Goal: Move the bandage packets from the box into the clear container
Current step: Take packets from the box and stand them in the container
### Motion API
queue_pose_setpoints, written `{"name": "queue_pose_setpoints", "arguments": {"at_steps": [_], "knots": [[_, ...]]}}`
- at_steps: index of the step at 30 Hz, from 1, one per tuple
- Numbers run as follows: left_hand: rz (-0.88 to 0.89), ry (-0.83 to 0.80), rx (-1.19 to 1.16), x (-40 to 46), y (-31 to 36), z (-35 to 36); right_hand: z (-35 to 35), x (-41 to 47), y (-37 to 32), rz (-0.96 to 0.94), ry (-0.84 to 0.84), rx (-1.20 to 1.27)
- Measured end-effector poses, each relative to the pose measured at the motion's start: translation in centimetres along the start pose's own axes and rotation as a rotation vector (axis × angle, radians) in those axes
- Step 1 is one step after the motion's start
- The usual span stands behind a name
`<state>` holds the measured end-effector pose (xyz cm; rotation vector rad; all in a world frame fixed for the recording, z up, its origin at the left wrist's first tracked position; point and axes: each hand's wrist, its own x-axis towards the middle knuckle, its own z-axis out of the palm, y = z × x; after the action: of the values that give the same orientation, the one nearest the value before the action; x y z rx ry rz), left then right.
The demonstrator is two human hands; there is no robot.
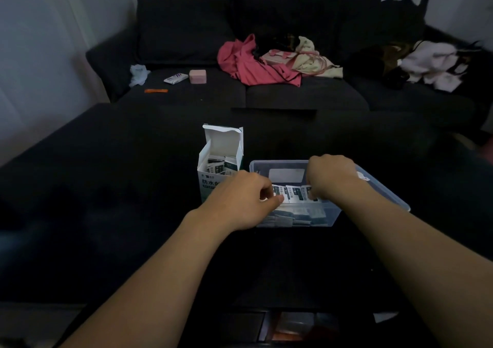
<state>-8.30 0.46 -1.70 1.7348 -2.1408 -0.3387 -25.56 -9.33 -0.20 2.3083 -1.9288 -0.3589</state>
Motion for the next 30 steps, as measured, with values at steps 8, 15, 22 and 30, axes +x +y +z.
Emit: {"name": "queue_pose_setpoints", "arguments": {"at_steps": [8, 15, 22, 30], "knots": [[0.060, 0.159, -0.191, -0.3, 0.9, -1.6, -0.6, -0.1, 1.3, -0.050, 0.061, 0.334], [-0.545, 0.778, -0.289, -1.0, -4.7, -5.8, -4.9, -4.0, -1.4, -0.463, 0.354, 0.965], [-0.607, 0.244, -0.291, -0.9, -5.9, -5.0, -5.4, -3.3, -9.0, -0.618, 0.321, 0.654], [-0.464, 0.323, -0.167, -1.3, -4.7, -4.9, -4.3, -0.9, -8.3, -0.501, 0.258, 0.498]]}}
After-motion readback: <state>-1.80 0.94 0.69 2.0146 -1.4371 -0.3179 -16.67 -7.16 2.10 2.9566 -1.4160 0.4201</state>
